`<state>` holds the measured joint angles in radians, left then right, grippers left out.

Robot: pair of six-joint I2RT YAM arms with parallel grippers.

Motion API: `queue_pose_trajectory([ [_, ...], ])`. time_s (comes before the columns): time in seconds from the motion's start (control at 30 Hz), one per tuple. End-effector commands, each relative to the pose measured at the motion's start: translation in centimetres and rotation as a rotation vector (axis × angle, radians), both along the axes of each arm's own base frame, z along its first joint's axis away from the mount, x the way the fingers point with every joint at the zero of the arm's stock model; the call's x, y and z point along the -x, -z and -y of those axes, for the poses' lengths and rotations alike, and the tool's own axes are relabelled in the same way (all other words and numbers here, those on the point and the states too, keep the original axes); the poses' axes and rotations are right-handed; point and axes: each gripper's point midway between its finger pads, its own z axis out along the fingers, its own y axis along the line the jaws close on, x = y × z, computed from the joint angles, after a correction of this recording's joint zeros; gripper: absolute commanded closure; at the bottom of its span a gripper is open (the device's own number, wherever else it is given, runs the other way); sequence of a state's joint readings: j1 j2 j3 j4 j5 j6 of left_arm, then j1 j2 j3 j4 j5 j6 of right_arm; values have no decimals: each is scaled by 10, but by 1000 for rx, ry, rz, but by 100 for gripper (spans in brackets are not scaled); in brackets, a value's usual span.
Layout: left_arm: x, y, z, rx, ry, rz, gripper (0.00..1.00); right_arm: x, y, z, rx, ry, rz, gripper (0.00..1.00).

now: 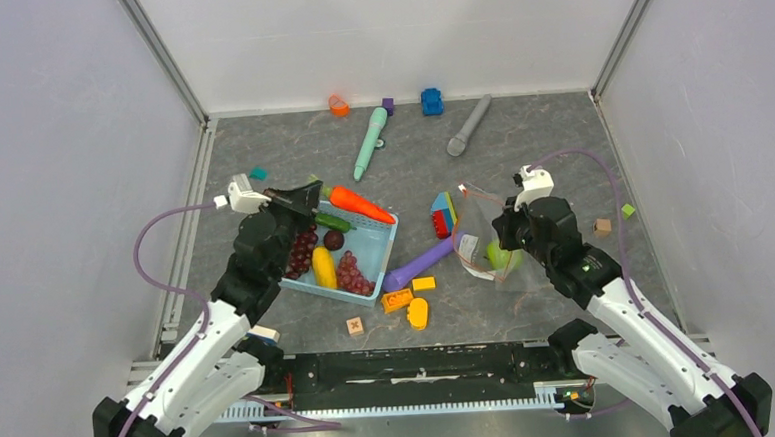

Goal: Place the food in the zip-top bag and seal the zipper
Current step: Pick up the fake vegetable from the bin, then place the fake vegetable in the zipper food storage bag.

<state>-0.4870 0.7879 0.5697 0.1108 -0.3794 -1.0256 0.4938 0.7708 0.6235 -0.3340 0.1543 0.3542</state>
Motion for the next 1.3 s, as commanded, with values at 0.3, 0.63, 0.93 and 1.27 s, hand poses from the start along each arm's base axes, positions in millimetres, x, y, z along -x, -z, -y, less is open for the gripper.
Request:
queue_pose_trajectory([
  [0.3, 48, -117, 121, -182, 367, 449, 98, -1, -10, -20, -65, -76, 12, 100],
  [0.63, 81, -129, 205, -314, 518, 606, 98, 3, -26, -32, -136, -113, 5, 100],
  [0.93, 88, -105, 243, -395, 517, 665, 98, 13, -64, -31, -151, -110, -53, 100],
  [1.27, 109, -78, 269, -581, 446, 749, 89, 21, -66, -36, -174, -124, -114, 100],
])
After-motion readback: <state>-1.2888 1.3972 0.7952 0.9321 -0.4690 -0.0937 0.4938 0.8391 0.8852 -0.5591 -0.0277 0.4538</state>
